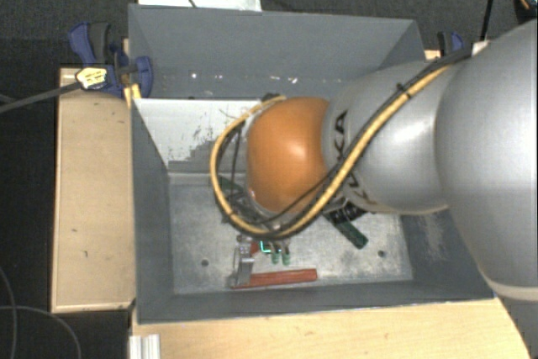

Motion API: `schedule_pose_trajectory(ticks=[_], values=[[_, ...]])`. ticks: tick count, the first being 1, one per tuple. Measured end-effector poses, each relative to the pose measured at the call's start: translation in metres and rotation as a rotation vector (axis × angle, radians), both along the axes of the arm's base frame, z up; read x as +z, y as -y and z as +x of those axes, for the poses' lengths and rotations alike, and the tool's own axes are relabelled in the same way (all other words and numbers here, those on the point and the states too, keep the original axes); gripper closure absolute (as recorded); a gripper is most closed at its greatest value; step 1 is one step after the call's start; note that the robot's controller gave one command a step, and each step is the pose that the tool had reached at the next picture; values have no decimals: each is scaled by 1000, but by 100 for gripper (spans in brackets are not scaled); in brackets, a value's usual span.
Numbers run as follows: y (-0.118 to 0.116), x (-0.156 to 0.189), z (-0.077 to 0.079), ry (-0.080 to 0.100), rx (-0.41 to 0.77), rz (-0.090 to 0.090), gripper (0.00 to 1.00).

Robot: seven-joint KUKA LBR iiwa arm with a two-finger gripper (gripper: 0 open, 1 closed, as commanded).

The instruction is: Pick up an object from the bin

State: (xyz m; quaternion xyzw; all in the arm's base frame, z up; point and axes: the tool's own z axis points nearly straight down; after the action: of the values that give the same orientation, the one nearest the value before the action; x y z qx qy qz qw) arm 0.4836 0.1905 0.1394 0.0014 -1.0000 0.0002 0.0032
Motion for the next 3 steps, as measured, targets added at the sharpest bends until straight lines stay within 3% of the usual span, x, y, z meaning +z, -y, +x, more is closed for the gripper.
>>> schedule_pose_trajectory(ticks=[1,2,3], values=[[87,-72,43,6,-128,-3,0],[115,-38,24,4,-207,-1,0],[98,-39,49,12,-123,2,0]])
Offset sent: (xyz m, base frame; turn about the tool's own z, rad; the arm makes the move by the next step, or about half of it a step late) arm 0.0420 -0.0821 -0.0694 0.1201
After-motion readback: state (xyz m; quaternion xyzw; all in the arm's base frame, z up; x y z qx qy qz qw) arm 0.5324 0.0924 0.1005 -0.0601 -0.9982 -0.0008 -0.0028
